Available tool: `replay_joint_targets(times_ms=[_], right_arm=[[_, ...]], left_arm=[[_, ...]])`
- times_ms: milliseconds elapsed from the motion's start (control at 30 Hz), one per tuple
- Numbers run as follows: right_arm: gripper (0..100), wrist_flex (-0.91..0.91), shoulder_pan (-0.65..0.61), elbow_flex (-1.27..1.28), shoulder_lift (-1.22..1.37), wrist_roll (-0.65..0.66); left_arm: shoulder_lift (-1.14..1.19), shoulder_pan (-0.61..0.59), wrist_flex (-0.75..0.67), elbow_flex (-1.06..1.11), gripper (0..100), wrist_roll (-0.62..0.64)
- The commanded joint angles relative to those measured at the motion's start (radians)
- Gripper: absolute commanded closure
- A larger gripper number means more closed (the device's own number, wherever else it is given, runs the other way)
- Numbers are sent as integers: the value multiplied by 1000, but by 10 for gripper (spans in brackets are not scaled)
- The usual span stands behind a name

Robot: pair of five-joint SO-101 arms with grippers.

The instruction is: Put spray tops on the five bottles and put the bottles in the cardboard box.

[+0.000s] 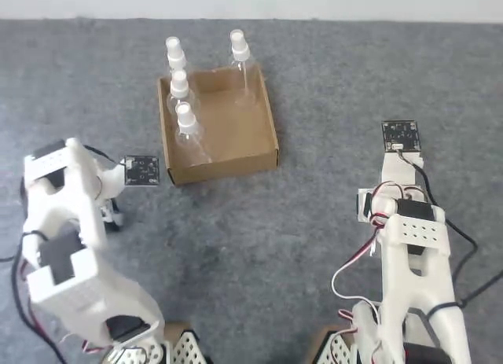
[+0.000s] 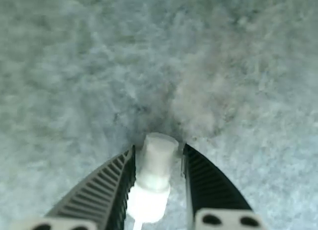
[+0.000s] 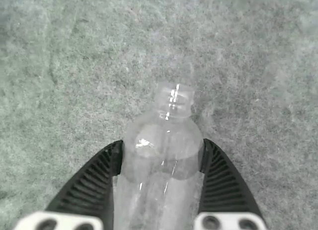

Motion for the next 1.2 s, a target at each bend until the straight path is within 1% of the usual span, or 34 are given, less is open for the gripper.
replay_joint_targets(times_ms=[0,100,233,300,500,667,767,900,1167], right_arm=[[932,-22,-10,-5,-31,0],[932,-22,-10,-5,-31,0],[932,-22,-10,-5,-31,0],[932,-22,-10,-5,-31,0],[932,-22,-10,-5,-31,0],[933,-19,-10,-5,-31,0],[935,-19,-10,-5,-31,0],[935,-19,-8,-5,-31,0],[935,-16,-10,-5,-35,0]], left_arm=[[15,8,-48,-42,863,-6],[25,5,-48,-42,874,-5],[25,6,-37,-42,978,-5],[25,6,0,-53,989,12],[25,21,207,-203,987,141],[25,23,396,-352,988,201],[25,15,465,-412,988,207],[25,2,479,-421,988,259],[20,0,479,-423,988,454]])
